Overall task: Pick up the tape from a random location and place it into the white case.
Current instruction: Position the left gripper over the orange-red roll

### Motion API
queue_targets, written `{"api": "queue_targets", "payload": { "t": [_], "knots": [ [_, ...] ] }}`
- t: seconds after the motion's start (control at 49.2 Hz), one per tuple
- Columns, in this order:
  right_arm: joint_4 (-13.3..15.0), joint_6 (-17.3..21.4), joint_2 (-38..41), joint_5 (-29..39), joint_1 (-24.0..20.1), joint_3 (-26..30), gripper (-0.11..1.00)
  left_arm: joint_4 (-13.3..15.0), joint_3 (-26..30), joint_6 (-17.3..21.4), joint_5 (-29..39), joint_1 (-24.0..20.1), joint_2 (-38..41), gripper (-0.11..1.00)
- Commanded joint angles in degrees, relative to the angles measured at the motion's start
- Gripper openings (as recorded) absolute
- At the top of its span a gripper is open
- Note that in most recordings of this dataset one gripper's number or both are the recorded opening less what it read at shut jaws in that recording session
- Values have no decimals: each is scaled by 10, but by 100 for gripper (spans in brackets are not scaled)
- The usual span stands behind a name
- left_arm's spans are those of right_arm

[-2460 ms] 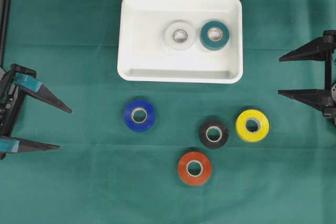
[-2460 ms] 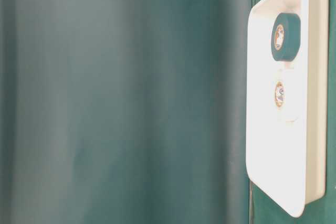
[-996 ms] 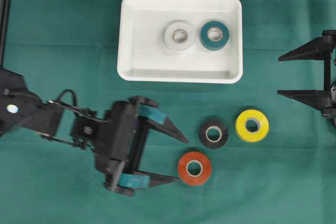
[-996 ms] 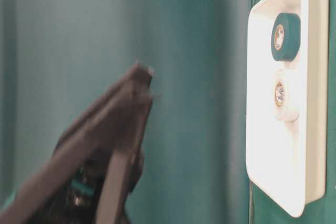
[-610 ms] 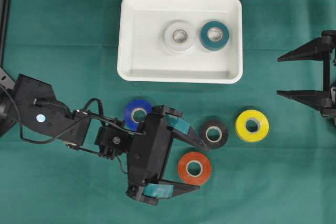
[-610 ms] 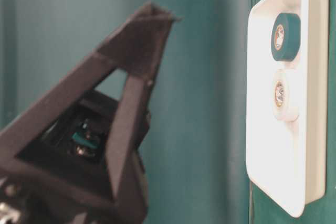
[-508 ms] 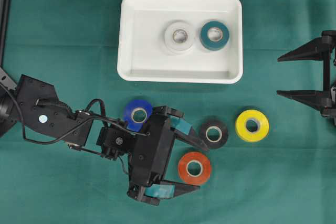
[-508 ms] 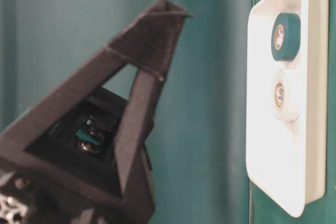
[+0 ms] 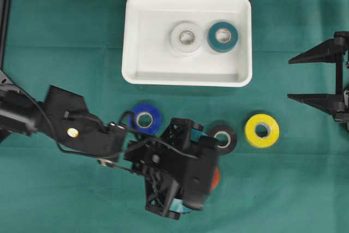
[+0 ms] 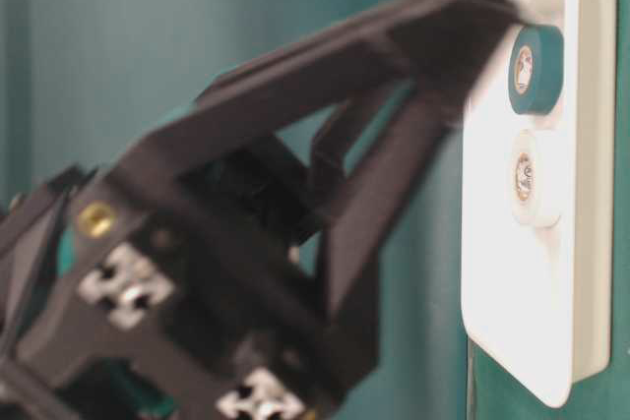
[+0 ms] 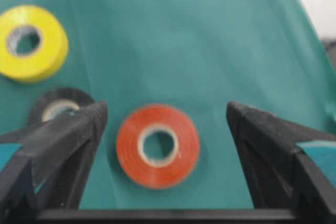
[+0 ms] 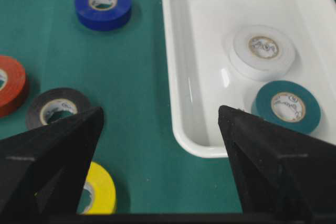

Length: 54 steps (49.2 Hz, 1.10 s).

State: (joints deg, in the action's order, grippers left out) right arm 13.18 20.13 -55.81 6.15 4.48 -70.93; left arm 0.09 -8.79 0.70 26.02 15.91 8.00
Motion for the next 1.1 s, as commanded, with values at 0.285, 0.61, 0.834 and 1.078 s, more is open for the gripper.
{"api": "queue_targets", "payload": {
  "t": [0.285,0.61,0.834,1.078],
  "knots": [
    [1,-2,4,-1,1,11,86,-2,145,-7,203,9,49,98],
    [1,-3,5,0,1,10,86,-3,150,-9,212,7,53,98],
    [3,-3,5,-1,2,10,86,-3,149,-9,212,7,53,98],
    [4,-3,5,0,1,11,86,-3,149,-9,212,7,53,98]
  ]
}}
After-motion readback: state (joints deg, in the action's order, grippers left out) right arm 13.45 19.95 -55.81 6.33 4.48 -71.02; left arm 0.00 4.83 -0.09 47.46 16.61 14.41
